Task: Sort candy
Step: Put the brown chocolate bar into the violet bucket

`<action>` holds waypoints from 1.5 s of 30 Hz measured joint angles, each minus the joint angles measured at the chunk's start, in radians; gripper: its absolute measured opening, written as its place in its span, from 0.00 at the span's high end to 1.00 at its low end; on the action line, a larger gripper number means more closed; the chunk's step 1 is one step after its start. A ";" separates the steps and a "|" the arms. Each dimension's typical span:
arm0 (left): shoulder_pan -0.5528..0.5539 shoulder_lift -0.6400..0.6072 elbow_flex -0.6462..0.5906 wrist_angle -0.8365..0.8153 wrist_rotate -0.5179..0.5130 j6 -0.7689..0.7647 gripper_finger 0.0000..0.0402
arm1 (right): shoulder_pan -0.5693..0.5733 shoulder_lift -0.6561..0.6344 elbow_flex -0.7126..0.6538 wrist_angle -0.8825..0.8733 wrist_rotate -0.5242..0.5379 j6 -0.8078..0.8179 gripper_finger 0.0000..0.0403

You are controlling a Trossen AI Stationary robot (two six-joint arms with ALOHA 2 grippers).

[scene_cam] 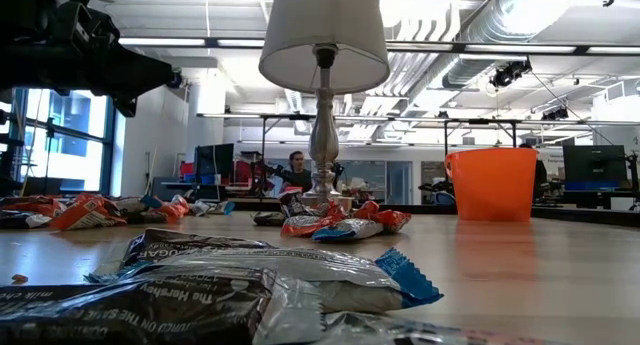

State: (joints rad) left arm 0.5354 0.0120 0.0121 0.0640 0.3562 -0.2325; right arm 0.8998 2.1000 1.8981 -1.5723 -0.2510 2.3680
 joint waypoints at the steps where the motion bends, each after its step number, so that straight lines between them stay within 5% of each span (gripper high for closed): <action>1: 0.000 0.000 0.000 0.000 0.000 0.000 0.84 | 0.005 -0.014 -0.030 0.003 -0.001 0.008 0.97; 18: 0.000 0.000 0.000 0.000 0.000 0.000 0.84 | 0.001 -0.320 -0.343 0.099 0.126 0.006 0.96; 33: 0.000 0.000 0.000 0.000 0.000 0.000 0.84 | -0.026 -0.399 -0.361 0.267 0.141 -0.001 0.58; 41: 0.000 0.000 0.000 0.000 0.000 0.000 0.84 | -0.126 -0.431 -0.361 0.291 0.438 -0.137 0.57; 45: 0.000 0.000 0.000 0.000 0.000 0.000 0.84 | -0.233 -0.432 -0.361 0.291 0.484 -0.337 0.59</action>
State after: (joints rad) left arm 0.5350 0.0120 0.0124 0.0642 0.3564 -0.2325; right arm 0.6665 1.6680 1.5372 -1.2808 0.2325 2.0307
